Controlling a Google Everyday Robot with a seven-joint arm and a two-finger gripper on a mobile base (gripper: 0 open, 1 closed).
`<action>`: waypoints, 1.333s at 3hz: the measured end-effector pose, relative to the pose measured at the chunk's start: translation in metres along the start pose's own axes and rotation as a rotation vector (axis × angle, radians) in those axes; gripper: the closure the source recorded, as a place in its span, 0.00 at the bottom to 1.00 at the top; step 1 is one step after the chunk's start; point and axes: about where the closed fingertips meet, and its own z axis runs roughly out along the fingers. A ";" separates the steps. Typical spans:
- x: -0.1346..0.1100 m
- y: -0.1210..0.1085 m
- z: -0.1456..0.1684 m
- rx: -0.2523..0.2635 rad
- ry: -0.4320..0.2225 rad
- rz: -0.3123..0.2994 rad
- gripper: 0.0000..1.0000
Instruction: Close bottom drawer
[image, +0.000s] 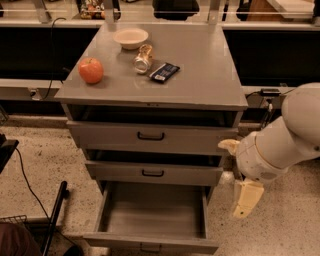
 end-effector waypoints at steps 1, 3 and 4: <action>-0.006 -0.005 0.009 -0.033 0.004 -0.012 0.00; 0.015 0.035 0.161 -0.165 -0.011 0.028 0.00; 0.032 0.061 0.232 -0.164 -0.110 0.066 0.00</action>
Offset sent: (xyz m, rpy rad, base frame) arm 0.0450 0.0620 -0.1850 0.0293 0.0474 -0.0338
